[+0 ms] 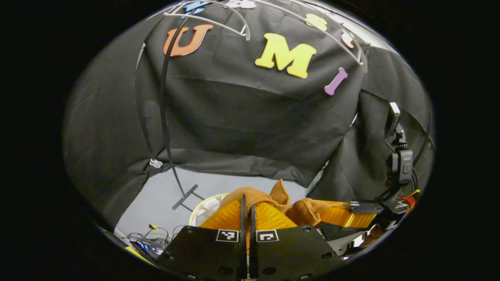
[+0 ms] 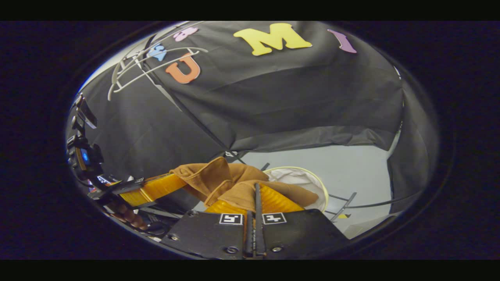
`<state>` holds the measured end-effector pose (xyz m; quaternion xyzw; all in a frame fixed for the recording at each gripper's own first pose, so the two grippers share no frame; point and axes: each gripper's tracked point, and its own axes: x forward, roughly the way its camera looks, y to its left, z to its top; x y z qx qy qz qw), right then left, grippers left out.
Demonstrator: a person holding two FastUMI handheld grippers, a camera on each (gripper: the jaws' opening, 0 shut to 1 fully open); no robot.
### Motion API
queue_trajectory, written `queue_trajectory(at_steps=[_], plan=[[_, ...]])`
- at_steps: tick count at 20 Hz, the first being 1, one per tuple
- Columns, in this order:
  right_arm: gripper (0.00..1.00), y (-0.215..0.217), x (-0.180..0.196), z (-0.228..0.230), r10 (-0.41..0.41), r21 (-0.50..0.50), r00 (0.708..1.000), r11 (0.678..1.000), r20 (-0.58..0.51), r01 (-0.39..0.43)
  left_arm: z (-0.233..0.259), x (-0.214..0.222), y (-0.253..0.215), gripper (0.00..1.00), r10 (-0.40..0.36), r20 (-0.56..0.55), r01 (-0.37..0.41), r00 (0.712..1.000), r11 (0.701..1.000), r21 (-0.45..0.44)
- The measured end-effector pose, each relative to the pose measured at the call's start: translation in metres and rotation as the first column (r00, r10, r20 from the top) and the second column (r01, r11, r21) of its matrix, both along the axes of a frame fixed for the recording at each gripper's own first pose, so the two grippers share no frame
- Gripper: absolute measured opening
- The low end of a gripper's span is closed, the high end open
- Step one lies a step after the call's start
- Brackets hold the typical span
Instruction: Grasp the clothes on the hanger with both hands and then place them into the laundry hamper below.
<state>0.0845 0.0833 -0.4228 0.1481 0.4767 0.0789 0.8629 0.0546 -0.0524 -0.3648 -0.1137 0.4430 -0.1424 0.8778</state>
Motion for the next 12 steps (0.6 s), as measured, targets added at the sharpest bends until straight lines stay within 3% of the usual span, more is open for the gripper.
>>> queue_trajectory(at_steps=[3,5,6,9,10,11,12], plan=[[0.06,-0.013,-0.001,-0.024,-0.031,-0.074,0.998,0.997,-0.054,0.027,-0.016,-0.011,-0.001,0.02,-0.001,-0.064,0.004,0.998,0.999,0.037],[0.02,-0.026,0.003,-0.042,-0.050,-0.129,0.995,0.991,-0.086,0.038,-0.025,-0.022,0.000,0.02,0.001,-0.112,0.005,0.994,0.998,0.058],[0.06,-0.030,0.002,-0.050,-0.058,-0.165,0.992,0.986,-0.109,0.040,-0.028,-0.027,0.003,0.02,0.001,-0.147,0.011,0.989,0.997,0.079],[0.05,-0.041,0.005,-0.068,-0.108,-0.219,0.980,0.973,-0.168,0.070,-0.031,-0.043,0.003,0.00,0.000,-0.251,0.031,0.968,0.992,0.118],[0.13,-0.043,0.006,-0.067,-0.130,-0.222,0.976,0.971,-0.173,0.090,-0.034,-0.042,0.002,0.28,0.002,-0.263,0.031,0.965,0.992,0.123],[0.19,-0.045,0.009,-0.065,-0.147,-0.225,0.975,0.968,-0.168,0.108,-0.032,-0.041,0.002,0.36,0.005,-0.273,0.031,0.962,0.992,0.126],[0.31,-0.049,0.009,-0.061,-0.159,-0.229,0.974,0.966,-0.159,0.120,-0.035,-0.038,0.000,0.44,0.005,-0.273,0.029,0.962,0.992,0.122]])
